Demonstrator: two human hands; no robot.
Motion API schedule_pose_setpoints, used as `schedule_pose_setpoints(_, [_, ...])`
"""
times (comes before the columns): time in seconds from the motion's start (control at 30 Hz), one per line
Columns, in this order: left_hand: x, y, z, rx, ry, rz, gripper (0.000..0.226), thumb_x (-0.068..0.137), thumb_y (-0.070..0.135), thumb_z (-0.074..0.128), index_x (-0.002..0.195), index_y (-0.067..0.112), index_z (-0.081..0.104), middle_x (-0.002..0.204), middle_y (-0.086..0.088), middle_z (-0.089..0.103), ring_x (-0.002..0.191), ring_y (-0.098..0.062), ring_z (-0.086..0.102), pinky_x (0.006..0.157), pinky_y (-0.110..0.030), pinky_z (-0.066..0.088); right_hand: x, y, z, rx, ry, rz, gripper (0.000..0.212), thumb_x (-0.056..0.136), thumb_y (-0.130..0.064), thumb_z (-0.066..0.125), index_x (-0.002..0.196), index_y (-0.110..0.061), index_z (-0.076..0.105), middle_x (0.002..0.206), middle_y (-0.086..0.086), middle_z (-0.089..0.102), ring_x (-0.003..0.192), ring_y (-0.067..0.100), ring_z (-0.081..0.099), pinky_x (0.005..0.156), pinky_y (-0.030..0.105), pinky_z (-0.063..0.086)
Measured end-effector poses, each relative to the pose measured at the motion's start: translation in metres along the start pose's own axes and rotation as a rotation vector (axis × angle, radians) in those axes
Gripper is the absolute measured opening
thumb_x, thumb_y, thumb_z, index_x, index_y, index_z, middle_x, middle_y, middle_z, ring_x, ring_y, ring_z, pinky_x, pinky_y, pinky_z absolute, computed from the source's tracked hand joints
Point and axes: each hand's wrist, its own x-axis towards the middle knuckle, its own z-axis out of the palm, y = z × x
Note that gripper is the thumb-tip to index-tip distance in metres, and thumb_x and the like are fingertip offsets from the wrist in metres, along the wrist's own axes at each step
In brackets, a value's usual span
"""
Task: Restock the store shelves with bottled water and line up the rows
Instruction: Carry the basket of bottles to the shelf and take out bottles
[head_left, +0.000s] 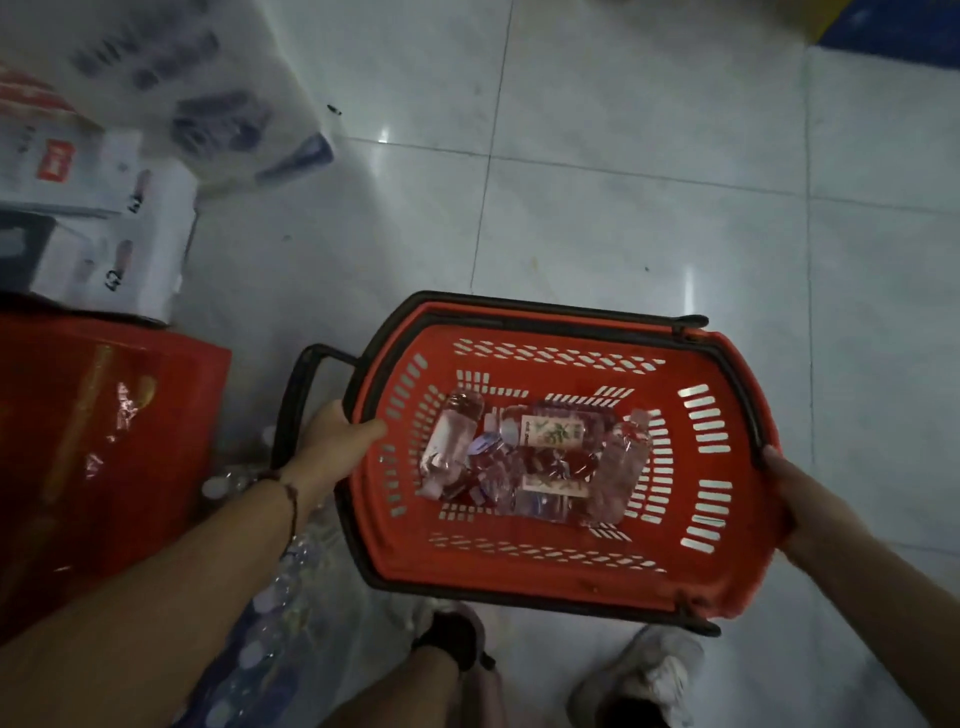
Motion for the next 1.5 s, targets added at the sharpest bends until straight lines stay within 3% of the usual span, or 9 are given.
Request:
schedule_pose_setpoints(0.17, [0.008,-0.036,0.039,0.210,-0.030,0.114,0.010,0.081,0.024,0.079,0.085,0.031,0.074,0.084,0.009,0.075,0.084,-0.017,0.072,0.071,-0.027,0.054,0.036,0.032,-0.021,-0.131,-0.068,0.012,0.051,0.088,-0.049,0.067,0.124,-0.012,0.062,0.114,0.017,0.072,0.103,0.041,0.070,0.096,0.064,0.049])
schedule_pose_setpoints(0.3, [-0.007,-0.057,0.061,0.320,-0.023,0.180,0.046,0.087,0.018,0.075,0.075,0.062,0.068,0.066,0.040,0.064,0.076,0.002,0.064,0.065,-0.015,0.046,0.048,0.054,-0.051,-0.340,-0.087,-0.062,0.062,0.084,-0.052,0.069,0.127,-0.009,0.057,0.116,0.018,0.069,0.105,0.040,0.067,0.098,0.058,0.050])
schedule_pose_setpoints(0.67, [0.005,-0.078,0.064,0.585,0.096,0.361,0.035,0.089,0.032,0.074,0.056,0.039,0.069,0.048,0.026,0.061,0.065,-0.006,0.060,0.058,-0.016,0.042,0.067,0.076,-0.074,-0.477,-0.097,-0.374,0.053,0.086,-0.052,0.068,0.102,-0.002,0.067,0.090,0.017,0.077,0.079,0.031,0.075,0.063,0.035,0.061])
schedule_pose_setpoints(0.73, [0.000,-0.087,0.062,0.613,0.121,0.404,0.016,0.091,0.046,0.071,0.079,0.035,0.073,0.077,0.010,0.073,0.077,-0.018,0.067,0.064,-0.022,0.047,0.058,0.077,-0.070,-0.489,-0.059,-0.418,0.052,0.089,-0.048,0.067,0.100,0.003,0.067,0.079,0.017,0.076,0.066,0.027,0.074,0.053,0.032,0.061])
schedule_pose_setpoints(0.83, [-0.004,-0.105,0.056,0.798,0.164,0.560,0.082,0.076,0.088,0.049,0.125,0.023,0.062,0.112,-0.007,0.071,0.100,-0.029,0.070,0.084,-0.036,0.056,0.033,0.097,-0.062,-0.855,0.127,-0.583,0.058,0.095,-0.049,0.060,0.114,0.005,0.066,0.104,0.025,0.072,0.089,0.035,0.070,0.083,0.042,0.059])
schedule_pose_setpoints(0.93, [-0.051,-0.097,0.073,0.985,0.335,0.742,0.089,0.084,0.067,0.063,0.148,0.012,0.034,0.131,-0.016,0.056,0.115,-0.038,0.061,0.091,-0.045,0.053,0.001,0.120,-0.046,-1.290,0.270,-0.851,0.063,0.094,-0.054,0.054,0.141,-0.012,0.049,0.127,0.015,0.065,0.110,0.033,0.065,0.095,0.043,0.053])
schedule_pose_setpoints(1.17, [-0.098,-0.089,0.141,1.160,0.100,0.942,0.081,0.100,0.053,0.049,0.162,0.019,0.009,0.169,-0.011,0.010,0.154,-0.030,0.016,0.125,-0.046,0.021,-0.054,0.159,0.003,-1.615,0.012,-1.078,0.062,0.099,-0.052,0.048,0.152,-0.024,0.035,0.152,0.006,0.045,0.135,0.026,0.048,0.109,0.041,0.041])
schedule_pose_setpoints(1.33, [-0.062,-0.075,0.199,1.172,0.002,0.941,0.077,0.102,0.048,0.048,0.161,0.015,0.012,0.169,-0.013,0.009,0.155,-0.030,0.013,0.126,-0.047,0.017,-0.017,0.159,0.056,-1.808,-0.131,-1.022,0.059,0.097,-0.054,0.047,0.150,-0.029,0.038,0.156,0.010,0.037,0.140,0.034,0.038,0.115,0.054,0.028])
schedule_pose_setpoints(1.5, [-0.005,-0.067,0.257,1.267,-0.090,0.905,0.076,0.102,0.047,0.047,0.160,0.011,0.014,0.168,-0.015,0.013,0.153,-0.033,0.018,0.123,-0.051,0.021,0.051,0.158,0.093,-1.866,-0.279,-0.875,0.054,0.096,-0.051,0.053,0.144,-0.028,0.045,0.141,0.004,0.056,0.127,0.026,0.055,0.102,0.044,0.042])
